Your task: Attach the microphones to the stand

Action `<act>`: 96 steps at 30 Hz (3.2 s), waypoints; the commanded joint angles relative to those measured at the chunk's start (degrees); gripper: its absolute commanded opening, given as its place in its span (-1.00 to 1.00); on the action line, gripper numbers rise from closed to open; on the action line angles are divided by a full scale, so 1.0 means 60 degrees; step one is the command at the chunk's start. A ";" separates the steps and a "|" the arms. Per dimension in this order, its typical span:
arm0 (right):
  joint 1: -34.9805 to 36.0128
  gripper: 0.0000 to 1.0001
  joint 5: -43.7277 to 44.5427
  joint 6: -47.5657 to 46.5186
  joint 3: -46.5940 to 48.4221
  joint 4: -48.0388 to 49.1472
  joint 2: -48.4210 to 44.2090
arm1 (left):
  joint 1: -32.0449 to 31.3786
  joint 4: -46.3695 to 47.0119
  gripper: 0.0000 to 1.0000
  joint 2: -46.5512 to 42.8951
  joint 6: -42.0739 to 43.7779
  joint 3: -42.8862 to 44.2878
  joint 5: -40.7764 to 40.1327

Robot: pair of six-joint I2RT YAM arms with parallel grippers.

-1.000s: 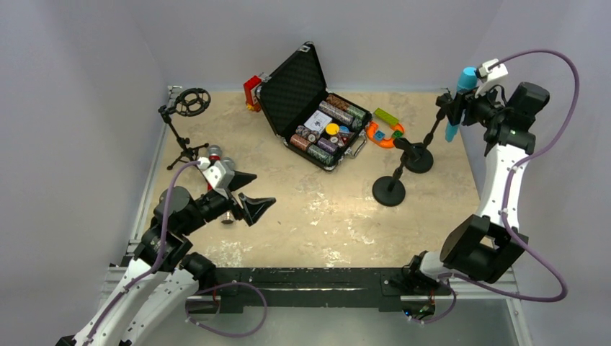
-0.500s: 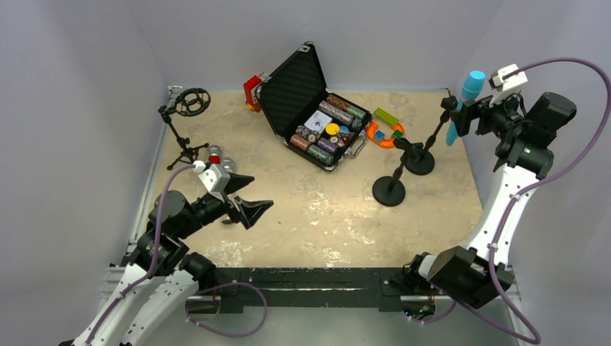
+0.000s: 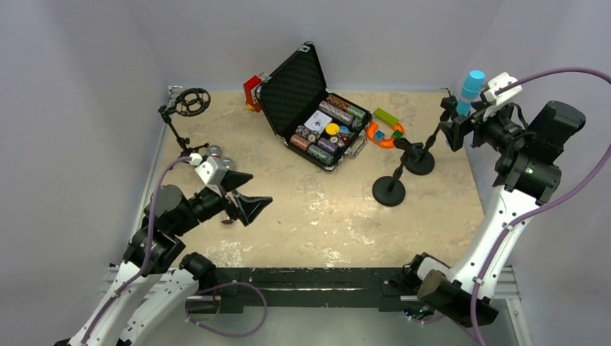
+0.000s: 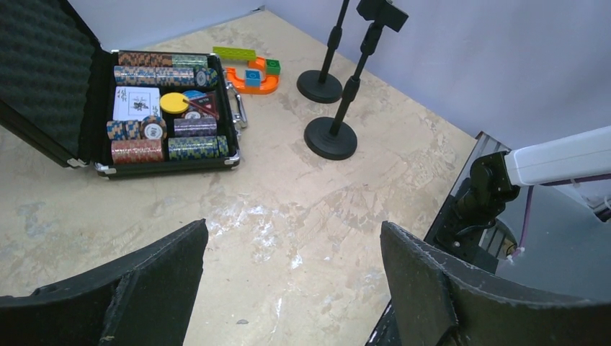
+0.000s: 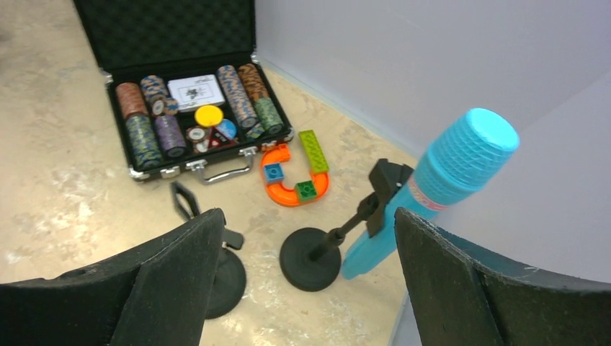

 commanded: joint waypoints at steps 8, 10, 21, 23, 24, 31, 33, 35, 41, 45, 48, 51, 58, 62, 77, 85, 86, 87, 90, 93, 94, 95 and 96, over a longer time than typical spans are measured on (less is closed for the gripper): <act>-0.0009 0.87 -0.2976 -0.1023 -0.0372 -0.1887 -0.1184 | 0.0014 0.0597 0.91 0.0538 -0.0892 0.0486 -0.0091; -0.0009 0.88 -0.3292 -0.1038 -0.0707 -0.1925 -0.1391 | 0.0022 0.0742 0.92 0.0663 -0.0998 0.0454 -0.0054; -0.0009 0.92 -0.3714 -0.0924 -0.2385 -0.1838 -0.2126 | 0.0024 0.1196 0.99 0.0944 -0.1375 0.0319 -0.0388; -0.0009 0.92 -0.3696 -0.0982 -0.2611 -0.1853 -0.2227 | 0.0015 0.1225 0.99 0.0951 -0.1403 0.0290 -0.0425; -0.0009 0.92 -0.3698 -0.0999 -0.2714 -0.1845 -0.2272 | 0.0027 0.1241 0.99 0.0963 -0.1420 0.0275 -0.0434; -0.0009 0.92 -0.3795 -0.1323 -0.3388 -0.1877 -0.2555 | 0.0017 0.1247 0.99 0.1005 -0.1393 0.0212 -0.0420; -0.0009 0.92 -0.3788 -0.1497 -0.3530 -0.1976 -0.2592 | 0.0018 0.1249 0.99 0.1017 -0.1346 0.0183 -0.0422; -0.0009 0.92 -0.3746 -0.1589 -0.3651 -0.1995 -0.2612 | 0.0012 0.1220 0.99 0.1015 -0.1260 0.0170 -0.0443; -0.0009 0.92 -0.3419 -0.2005 -0.3936 -0.2118 -0.2553 | 0.0025 0.0494 0.99 0.1039 -0.0761 0.0258 -0.0953; -0.0009 0.92 -0.3338 -0.2166 -0.4188 -0.2037 -0.2444 | 0.0013 -0.0094 0.99 0.1039 -0.0481 0.0332 -0.1411; -0.0009 0.92 -0.3382 -0.2370 -0.4315 -0.2062 -0.2328 | 0.0008 -0.0204 0.99 0.1045 -0.0405 0.0300 -0.1509; -0.0009 0.91 -0.3427 -0.2540 -0.4445 -0.2078 -0.2262 | 0.0013 -0.0194 0.99 0.1096 -0.0394 0.0281 -0.1517; -0.0009 0.91 -0.3400 -0.2900 -0.4574 -0.2146 -0.2145 | 0.0017 -0.0006 0.99 0.1232 -0.0331 0.0238 -0.1359; -0.0009 0.91 -0.3385 -0.3138 -0.4747 -0.2128 -0.2069 | 0.0020 0.0079 0.99 0.1258 -0.0323 0.0185 -0.1241; -0.0009 0.97 -0.3794 -0.4315 -0.6955 0.0566 -0.2257 | 0.0018 0.0454 0.99 0.1200 -0.0263 -0.0154 -0.1123; 0.0449 0.87 -0.4037 -0.3475 -0.7328 0.2586 -0.1145 | 0.0018 0.0537 0.99 0.1100 -0.0279 -0.0354 -0.1118; 0.0611 0.85 -0.3911 -0.3260 -0.7427 0.2974 -0.1104 | 0.0018 0.0550 0.99 0.1084 -0.0259 -0.0386 -0.1132; 0.0777 0.84 -0.3804 -0.3067 -0.7550 0.3409 -0.1038 | 0.0026 0.0580 0.99 0.1077 -0.0243 -0.0399 -0.1145; 0.1162 0.83 -0.3522 -0.1981 -0.8056 0.5159 -0.1048 | 0.0006 0.0596 0.99 0.1050 -0.0172 -0.0422 -0.1189; 0.1389 0.82 -0.3407 -0.1512 -0.8569 0.6599 -0.1036 | 0.0015 0.0600 0.99 0.1025 -0.0122 -0.0415 -0.1224; 0.1431 0.82 -0.3395 -0.1514 -0.8692 0.6893 -0.0997 | 0.0014 0.0613 0.99 0.1018 -0.0105 -0.0421 -0.1226; 0.1462 0.82 -0.3430 -0.1629 -0.8790 0.7052 -0.0943 | 0.0022 0.0608 0.99 0.1017 -0.0091 -0.0422 -0.1225; 0.1470 0.82 -0.3497 -0.1786 -0.8833 0.7124 -0.0864 | 0.0030 0.0625 0.99 0.1036 -0.0078 -0.0415 -0.1221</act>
